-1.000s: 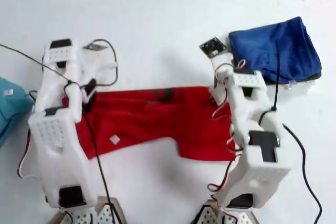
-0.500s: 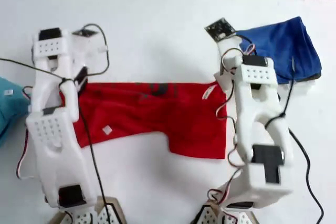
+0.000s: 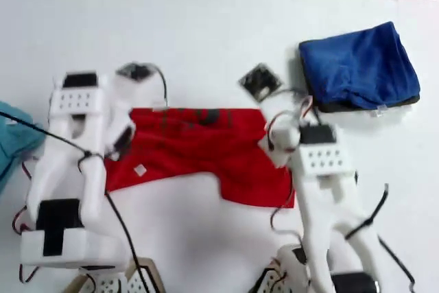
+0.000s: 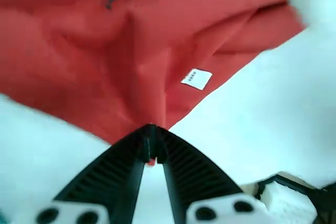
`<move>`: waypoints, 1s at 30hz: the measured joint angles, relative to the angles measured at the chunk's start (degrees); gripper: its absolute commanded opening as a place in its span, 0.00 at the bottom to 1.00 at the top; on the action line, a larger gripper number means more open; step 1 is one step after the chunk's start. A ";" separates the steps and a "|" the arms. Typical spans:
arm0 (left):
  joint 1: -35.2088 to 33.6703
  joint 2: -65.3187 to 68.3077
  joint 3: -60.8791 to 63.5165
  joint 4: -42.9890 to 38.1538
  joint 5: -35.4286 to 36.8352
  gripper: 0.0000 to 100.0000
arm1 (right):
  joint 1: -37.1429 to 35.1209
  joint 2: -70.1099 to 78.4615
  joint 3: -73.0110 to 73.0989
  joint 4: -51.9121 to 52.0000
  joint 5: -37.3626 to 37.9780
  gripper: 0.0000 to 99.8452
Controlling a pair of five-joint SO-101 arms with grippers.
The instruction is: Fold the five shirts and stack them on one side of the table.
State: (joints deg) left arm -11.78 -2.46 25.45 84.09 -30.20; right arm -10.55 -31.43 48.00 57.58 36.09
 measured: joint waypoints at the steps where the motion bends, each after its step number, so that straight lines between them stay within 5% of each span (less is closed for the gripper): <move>1: 0.00 0.00 3.43 -2.73 0.00 0.03 | -0.35 -1.67 2.73 -1.32 0.00 0.02; 6: -2.11 0.88 12.40 -13.36 -0.88 0.03 | -0.79 -4.40 13.45 -8.09 0.00 0.08; 10: -6.59 3.87 12.75 -14.33 -4.13 0.03 | -1.05 -4.57 17.49 -9.67 0.00 0.13; 18: -13.63 4.84 12.48 -12.75 -9.85 0.03 | -1.14 -5.27 18.99 -9.49 3.69 0.12; 30: -15.30 5.10 3.69 -4.40 -7.03 0.03 | -1.14 -5.36 8.53 0.00 3.87 0.17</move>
State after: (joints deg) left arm -27.08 2.64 29.14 79.69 -37.23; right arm -11.69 -36.79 56.53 57.58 39.96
